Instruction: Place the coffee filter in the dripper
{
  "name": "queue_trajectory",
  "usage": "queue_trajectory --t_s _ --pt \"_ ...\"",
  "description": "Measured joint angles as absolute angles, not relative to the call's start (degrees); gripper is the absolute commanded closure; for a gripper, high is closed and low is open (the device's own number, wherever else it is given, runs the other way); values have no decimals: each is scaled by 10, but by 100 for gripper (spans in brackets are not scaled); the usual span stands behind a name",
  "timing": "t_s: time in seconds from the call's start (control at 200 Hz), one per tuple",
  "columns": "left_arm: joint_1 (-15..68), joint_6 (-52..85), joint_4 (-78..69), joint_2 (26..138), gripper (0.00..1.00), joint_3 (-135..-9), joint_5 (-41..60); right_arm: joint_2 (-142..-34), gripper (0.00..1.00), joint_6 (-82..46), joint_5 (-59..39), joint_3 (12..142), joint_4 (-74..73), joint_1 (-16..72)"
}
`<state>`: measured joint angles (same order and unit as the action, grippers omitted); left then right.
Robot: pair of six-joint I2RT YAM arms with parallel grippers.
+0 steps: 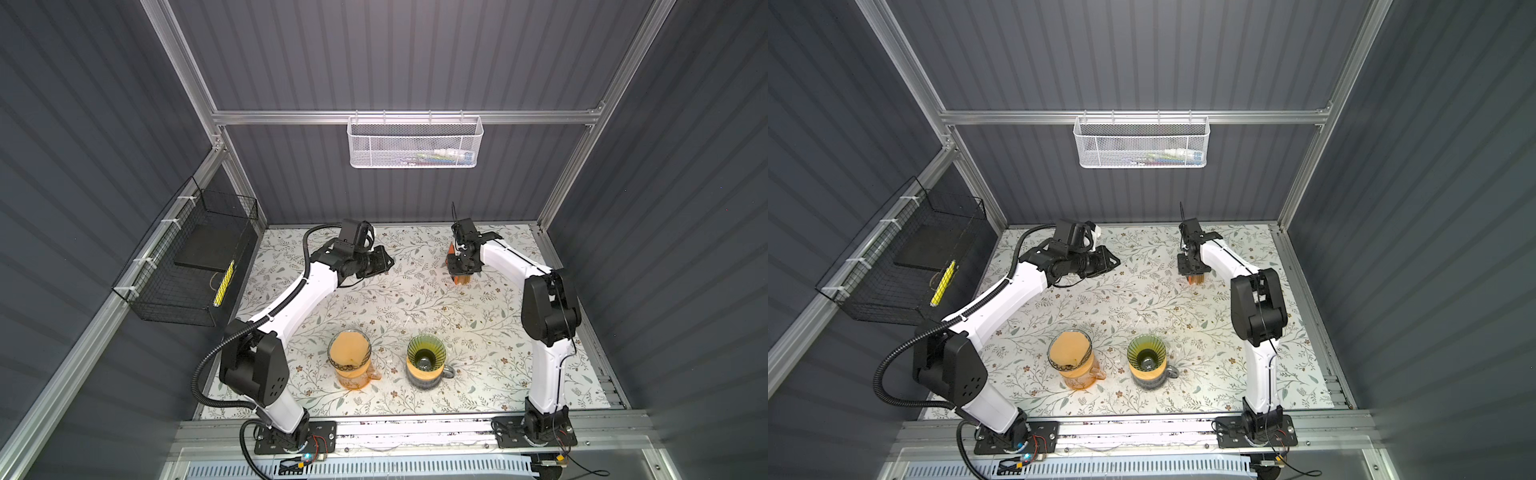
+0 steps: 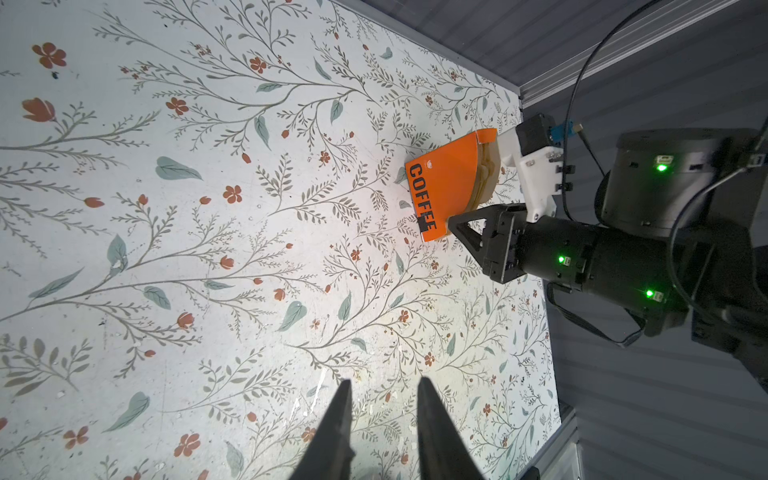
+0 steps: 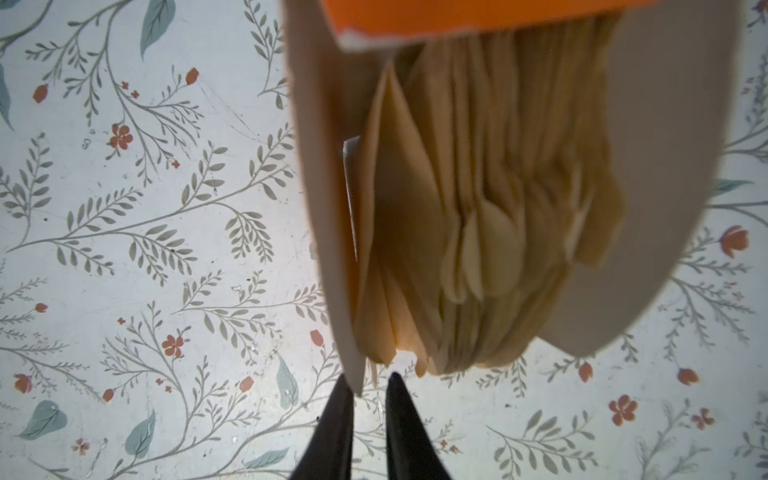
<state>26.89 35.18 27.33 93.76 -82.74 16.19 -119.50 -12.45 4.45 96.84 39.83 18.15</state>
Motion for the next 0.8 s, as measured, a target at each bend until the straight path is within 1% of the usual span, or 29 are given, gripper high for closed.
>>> queue_trajectory --t_s 0.4,0.8 --pt "269 356 273 938 72 -828 162 -1197 83 -123 44 968 398 177" --pt "269 358 273 938 72 -828 162 -1207 86 -123 44 968 392 177"
